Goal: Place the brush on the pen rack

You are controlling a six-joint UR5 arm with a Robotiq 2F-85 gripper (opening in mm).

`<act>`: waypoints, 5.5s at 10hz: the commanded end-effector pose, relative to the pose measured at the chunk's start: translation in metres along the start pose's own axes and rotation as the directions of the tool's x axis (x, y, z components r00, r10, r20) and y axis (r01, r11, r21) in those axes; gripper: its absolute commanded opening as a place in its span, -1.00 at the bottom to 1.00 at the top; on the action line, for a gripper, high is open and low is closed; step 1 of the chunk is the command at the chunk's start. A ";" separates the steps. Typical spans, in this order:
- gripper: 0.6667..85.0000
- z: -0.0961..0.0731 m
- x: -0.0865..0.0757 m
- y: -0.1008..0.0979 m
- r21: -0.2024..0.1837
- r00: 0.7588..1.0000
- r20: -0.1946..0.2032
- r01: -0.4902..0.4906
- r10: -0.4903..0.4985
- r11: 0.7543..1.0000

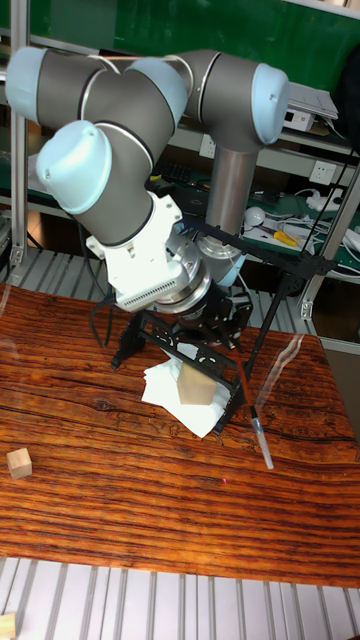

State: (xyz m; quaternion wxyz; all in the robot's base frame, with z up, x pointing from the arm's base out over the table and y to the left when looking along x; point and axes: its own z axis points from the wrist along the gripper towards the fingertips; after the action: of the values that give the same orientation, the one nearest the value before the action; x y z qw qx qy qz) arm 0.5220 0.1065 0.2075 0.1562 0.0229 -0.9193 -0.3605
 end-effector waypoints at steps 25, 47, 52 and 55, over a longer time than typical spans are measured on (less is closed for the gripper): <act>-0.99 0.010 0.015 -0.002 -0.011 0.996 -0.065 -0.055 0.055 0.998; -0.99 -0.051 -0.024 0.019 -0.219 0.989 -0.044 -0.146 0.140 0.965; -0.99 -0.055 -0.026 0.035 -0.286 0.983 -0.055 -0.184 0.176 0.940; -0.99 -0.056 -0.023 0.040 -0.310 0.979 -0.072 -0.204 0.190 0.929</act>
State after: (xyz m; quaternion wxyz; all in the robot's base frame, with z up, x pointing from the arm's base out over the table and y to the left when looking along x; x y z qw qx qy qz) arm 0.5626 0.0986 0.2567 0.2074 -0.0792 -0.8558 -0.4672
